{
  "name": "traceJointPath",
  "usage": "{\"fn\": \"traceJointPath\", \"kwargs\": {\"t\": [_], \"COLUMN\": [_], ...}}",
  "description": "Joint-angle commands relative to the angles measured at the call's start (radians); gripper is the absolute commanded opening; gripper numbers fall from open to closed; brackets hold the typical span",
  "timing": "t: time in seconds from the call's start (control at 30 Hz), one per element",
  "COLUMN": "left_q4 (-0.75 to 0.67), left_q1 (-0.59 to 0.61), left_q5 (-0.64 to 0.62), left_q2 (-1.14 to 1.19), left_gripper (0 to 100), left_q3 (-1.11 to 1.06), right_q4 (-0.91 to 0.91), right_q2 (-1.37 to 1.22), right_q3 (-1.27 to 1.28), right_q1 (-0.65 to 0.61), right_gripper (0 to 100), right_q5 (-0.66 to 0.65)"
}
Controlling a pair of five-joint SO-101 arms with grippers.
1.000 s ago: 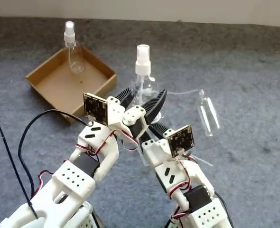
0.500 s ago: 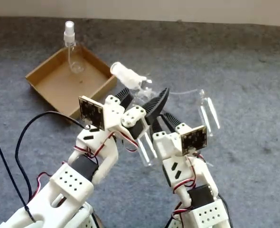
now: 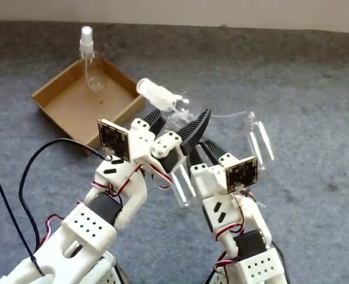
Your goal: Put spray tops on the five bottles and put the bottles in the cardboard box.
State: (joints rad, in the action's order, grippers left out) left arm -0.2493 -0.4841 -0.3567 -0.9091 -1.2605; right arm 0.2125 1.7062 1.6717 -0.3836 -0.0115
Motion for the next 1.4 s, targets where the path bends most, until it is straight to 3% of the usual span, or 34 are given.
{"fn": "traceJointPath", "kwargs": {"t": [0.0, 0.33, 0.6, 0.9, 1.07, 1.37], "left_q4": [-0.002, 0.003, 0.235, 0.245, 0.241, 0.239], "left_q1": [0.051, 0.180, 0.219, 0.242, 0.280, 0.473], "left_q5": [0.000, 0.000, 0.002, 0.195, 0.206, 0.206], "left_q2": [0.012, 0.012, 0.012, 0.010, 0.010, 0.010], "left_gripper": [8, 8, 8, 8, 8, 8], "left_q3": [0.041, 0.074, 0.110, 0.082, 0.033, 0.031], "right_q4": [-0.044, -0.042, 0.015, 0.028, 0.031, 0.033], "right_q2": [0.015, 0.007, 0.013, 0.013, 0.013, 0.013], "right_q3": [0.142, 0.140, 0.143, 0.143, 0.143, 0.143], "right_q1": [0.030, 0.030, 0.030, 0.030, 0.030, 0.030], "right_gripper": [0.5, 0.5, 0.5, 0.5, 0.5, 0.5], "right_q5": [0.009, 0.009, 0.011, 0.011, 0.011, 0.011]}}
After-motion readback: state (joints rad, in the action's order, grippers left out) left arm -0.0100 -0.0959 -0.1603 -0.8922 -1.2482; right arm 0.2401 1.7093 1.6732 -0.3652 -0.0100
